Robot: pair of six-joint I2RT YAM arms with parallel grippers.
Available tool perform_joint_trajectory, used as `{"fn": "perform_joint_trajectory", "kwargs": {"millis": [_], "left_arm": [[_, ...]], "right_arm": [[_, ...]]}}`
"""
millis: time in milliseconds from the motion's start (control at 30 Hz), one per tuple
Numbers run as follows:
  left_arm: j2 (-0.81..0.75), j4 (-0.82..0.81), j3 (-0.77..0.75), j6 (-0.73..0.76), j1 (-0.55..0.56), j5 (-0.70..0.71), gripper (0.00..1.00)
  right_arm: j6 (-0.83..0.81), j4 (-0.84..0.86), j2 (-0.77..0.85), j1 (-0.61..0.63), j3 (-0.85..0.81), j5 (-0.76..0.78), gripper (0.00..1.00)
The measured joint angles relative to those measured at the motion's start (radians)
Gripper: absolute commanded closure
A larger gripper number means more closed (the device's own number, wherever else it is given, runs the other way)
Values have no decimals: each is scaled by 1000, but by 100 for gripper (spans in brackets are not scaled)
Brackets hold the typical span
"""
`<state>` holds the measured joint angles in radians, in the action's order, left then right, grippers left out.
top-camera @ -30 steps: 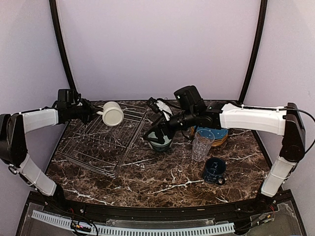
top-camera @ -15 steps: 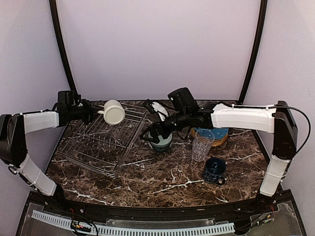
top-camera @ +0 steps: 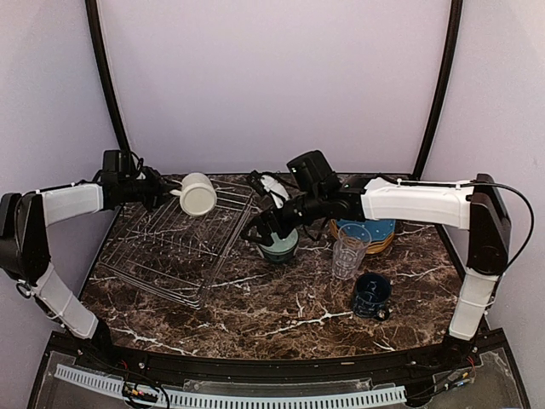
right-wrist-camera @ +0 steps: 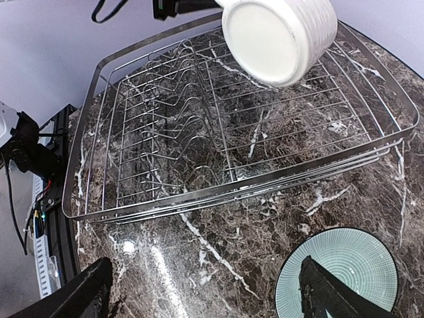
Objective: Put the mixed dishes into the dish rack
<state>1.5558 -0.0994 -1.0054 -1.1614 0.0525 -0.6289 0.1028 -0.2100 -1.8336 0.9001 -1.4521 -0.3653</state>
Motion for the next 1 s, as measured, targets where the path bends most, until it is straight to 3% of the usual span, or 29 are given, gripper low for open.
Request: {"fn": "perform_joint_trajectory", "kwargs": {"millis": [167,433,767,900,1000], "left_arm": [[-8,170,-174,296,14,19,99],[-112,352,-227,748,134,-35,99],[-134,620,-341,1067,245,-161,99],[-139,682,-354,1160,297,-175,99],[-139,714,-354,1197,335,-183,99]], "right_arm": [[-13,-31,-9,0,-24,5,5],[-145,-95,23,-2,-58,-13,5],[-355,-145,204,-3,-40,2,1],[-402,-161,196,-5,-50,-16,2],[-422,-184,155,-8,-76,-55,8]]}}
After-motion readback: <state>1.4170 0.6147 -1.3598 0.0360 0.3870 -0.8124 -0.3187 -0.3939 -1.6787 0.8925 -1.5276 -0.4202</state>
